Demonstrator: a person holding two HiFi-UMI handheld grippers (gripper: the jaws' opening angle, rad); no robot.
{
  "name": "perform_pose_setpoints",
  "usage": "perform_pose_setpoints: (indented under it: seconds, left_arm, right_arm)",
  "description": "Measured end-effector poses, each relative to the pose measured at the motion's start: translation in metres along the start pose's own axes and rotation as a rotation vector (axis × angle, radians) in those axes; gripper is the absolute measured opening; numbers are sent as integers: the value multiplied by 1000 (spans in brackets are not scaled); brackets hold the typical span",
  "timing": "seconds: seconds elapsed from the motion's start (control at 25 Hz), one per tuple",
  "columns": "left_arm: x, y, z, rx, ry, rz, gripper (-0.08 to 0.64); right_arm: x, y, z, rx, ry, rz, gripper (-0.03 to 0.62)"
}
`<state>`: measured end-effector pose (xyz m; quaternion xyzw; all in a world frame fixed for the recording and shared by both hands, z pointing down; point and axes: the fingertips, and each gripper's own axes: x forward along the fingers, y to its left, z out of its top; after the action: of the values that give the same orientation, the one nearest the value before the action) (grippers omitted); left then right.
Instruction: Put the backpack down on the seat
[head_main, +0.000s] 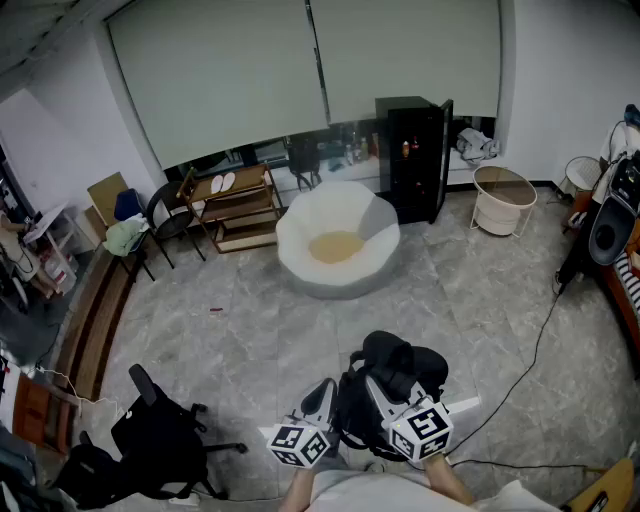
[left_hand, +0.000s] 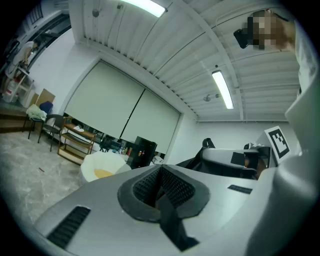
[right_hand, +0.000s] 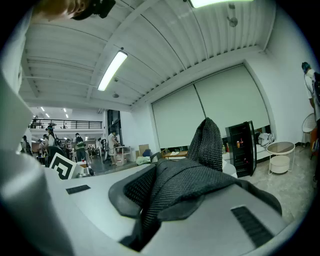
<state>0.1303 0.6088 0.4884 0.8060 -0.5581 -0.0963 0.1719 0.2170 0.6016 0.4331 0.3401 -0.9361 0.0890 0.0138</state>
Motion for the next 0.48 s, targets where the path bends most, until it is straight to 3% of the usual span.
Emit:
perform_pose_setpoints:
  seconds: [0.16,0.48]
  left_arm:
    - [9,2,-2,-27,-13,1,31]
    - [20,-5,-4,0,15,4,31]
  right_arm:
    - [6,-5,-1,-2,-1,7,48]
    - [10,-6,-1,-13,17,9,48]
